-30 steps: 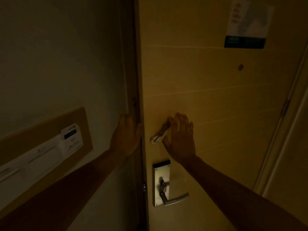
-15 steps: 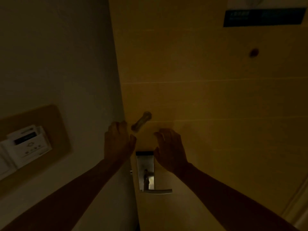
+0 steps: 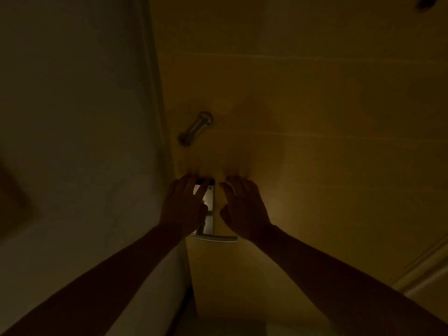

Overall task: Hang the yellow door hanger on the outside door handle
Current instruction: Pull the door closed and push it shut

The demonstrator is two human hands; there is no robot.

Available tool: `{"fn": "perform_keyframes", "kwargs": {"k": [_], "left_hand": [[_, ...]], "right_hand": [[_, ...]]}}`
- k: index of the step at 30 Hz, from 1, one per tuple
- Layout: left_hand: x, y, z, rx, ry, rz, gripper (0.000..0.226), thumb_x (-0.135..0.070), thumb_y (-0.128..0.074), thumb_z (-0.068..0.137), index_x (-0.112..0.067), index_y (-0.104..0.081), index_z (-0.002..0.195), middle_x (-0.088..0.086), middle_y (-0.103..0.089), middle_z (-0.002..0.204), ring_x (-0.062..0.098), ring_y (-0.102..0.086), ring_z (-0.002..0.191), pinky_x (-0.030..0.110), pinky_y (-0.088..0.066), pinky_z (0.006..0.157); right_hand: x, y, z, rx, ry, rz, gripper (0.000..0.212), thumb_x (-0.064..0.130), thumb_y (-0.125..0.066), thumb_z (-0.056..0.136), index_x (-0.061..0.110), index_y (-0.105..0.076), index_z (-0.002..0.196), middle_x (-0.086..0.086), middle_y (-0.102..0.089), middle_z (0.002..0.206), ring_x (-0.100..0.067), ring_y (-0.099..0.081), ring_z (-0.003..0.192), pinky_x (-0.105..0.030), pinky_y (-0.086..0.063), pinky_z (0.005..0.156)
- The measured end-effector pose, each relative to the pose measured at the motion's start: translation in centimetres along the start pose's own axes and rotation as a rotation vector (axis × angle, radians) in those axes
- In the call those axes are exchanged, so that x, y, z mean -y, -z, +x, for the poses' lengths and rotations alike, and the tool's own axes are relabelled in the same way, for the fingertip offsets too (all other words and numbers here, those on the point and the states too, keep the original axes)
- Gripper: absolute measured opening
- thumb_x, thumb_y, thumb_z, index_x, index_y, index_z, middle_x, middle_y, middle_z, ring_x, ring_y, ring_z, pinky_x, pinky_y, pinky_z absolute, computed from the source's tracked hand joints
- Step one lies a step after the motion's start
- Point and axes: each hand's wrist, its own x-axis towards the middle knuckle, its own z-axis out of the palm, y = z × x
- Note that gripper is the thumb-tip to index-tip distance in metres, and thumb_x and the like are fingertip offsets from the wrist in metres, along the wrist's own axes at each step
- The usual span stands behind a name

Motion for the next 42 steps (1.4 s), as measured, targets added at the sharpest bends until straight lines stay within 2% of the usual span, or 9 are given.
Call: {"fn": "perform_keyframes", "kwargs": {"k": [3,7,12,17,21,24,29,34,42], "left_hand": [[0.1,-1.3,2.1,0.002,0.005,0.004,0.052,-0.022,-0.071,0.073,-0.011,-0.063,0.124,0.021,-0.064,0.121,0.041,-0.059,0.115,0.053,-0.051,0.094],[0.1,-2.5,3.9,0.007,0.033,0.01,0.048,-0.026,-0.06,0.078,-0.01,-0.062,0.123,0.023,-0.062,0.124,0.043,-0.057,0.117,0.054,-0.049,0.096],[0.9,-2.1,4.5,-0.021,0.069,-0.022,0.054,-0.02,-0.067,0.078,-0.008,-0.058,0.13,0.026,-0.057,0.131,0.047,-0.051,0.123,0.056,-0.05,0.095],[0.8,-2.9,4.8,-0.026,0.096,-0.029,0.064,-0.03,-0.059,0.084,-0.011,-0.044,0.143,0.025,-0.046,0.143,0.045,-0.038,0.136,0.057,-0.042,0.105],[0.5,-6.9,7.4,0.099,0.055,-0.03,0.076,-0.039,-0.052,0.087,-0.013,-0.022,0.152,0.024,-0.03,0.154,0.044,-0.023,0.144,0.057,-0.032,0.112],[0.6,-8.0,7.1,0.099,0.049,0.021,0.086,-0.045,-0.049,0.086,-0.017,-0.005,0.154,0.022,-0.017,0.159,0.041,-0.009,0.149,0.06,-0.023,0.116],[0.2,-8.3,7.4,0.102,0.089,0.02,0.093,-0.048,-0.053,0.082,-0.018,-0.002,0.154,0.022,-0.018,0.159,0.042,-0.008,0.148,0.063,-0.021,0.115],[-0.2,-8.3,6.8,0.158,0.111,0.069,0.103,-0.057,-0.05,0.08,-0.019,0.013,0.152,0.021,0.001,0.162,0.04,0.005,0.149,0.062,-0.006,0.117],[-2.6,-4.0,7.0,0.261,0.199,0.044,0.092,-0.056,-0.045,0.087,-0.021,0.009,0.152,0.021,-0.006,0.161,0.04,-0.006,0.149,0.062,-0.012,0.118]], "right_hand": [[-1.3,-0.8,0.4,0.024,-0.025,-0.025,0.053,0.022,-0.062,0.089,0.003,-0.054,0.138,-0.02,-0.049,0.146,-0.037,-0.042,0.139,-0.056,-0.033,0.113],[-3.0,-2.1,1.0,0.061,-0.067,-0.085,0.056,0.026,-0.059,0.089,0.005,-0.052,0.14,-0.019,-0.048,0.147,-0.037,-0.04,0.14,-0.055,-0.033,0.114],[-3.4,-2.9,1.4,0.066,-0.056,-0.128,0.065,0.033,-0.054,0.09,0.006,-0.041,0.149,-0.02,-0.032,0.159,-0.038,-0.023,0.149,-0.059,-0.024,0.118],[-3.8,-3.4,1.0,0.019,-0.065,-0.102,0.078,0.037,-0.051,0.089,0.013,-0.022,0.157,-0.019,-0.006,0.166,-0.037,0.003,0.153,-0.066,-0.011,0.118],[-6.9,-5.1,1.2,0.103,-0.208,-0.174,0.08,0.052,-0.04,0.095,0.02,-0.006,0.16,-0.015,0.008,0.167,-0.037,0.012,0.152,-0.069,-0.005,0.117],[-6.9,-5.3,1.5,0.137,-0.222,-0.194,0.079,0.056,-0.035,0.096,0.022,-0.001,0.16,-0.013,0.013,0.166,-0.037,0.014,0.152,-0.07,-0.006,0.115],[-7.1,-5.2,1.6,0.157,-0.252,-0.18,0.079,0.057,-0.032,0.097,0.023,0.002,0.159,-0.012,0.015,0.166,-0.037,0.015,0.151,-0.07,-0.006,0.116],[-7.1,-4.6,1.2,0.186,-0.279,-0.166,0.08,0.058,-0.03,0.097,0.022,0.006,0.159,-0.012,0.02,0.165,-0.038,0.018,0.15,-0.069,-0.003,0.116],[-7.5,-0.2,0.6,0.192,-0.346,-0.155,0.077,0.062,-0.018,0.097,0.024,0.009,0.158,-0.012,0.018,0.165,-0.038,0.016,0.15,-0.065,-0.001,0.118]]}}
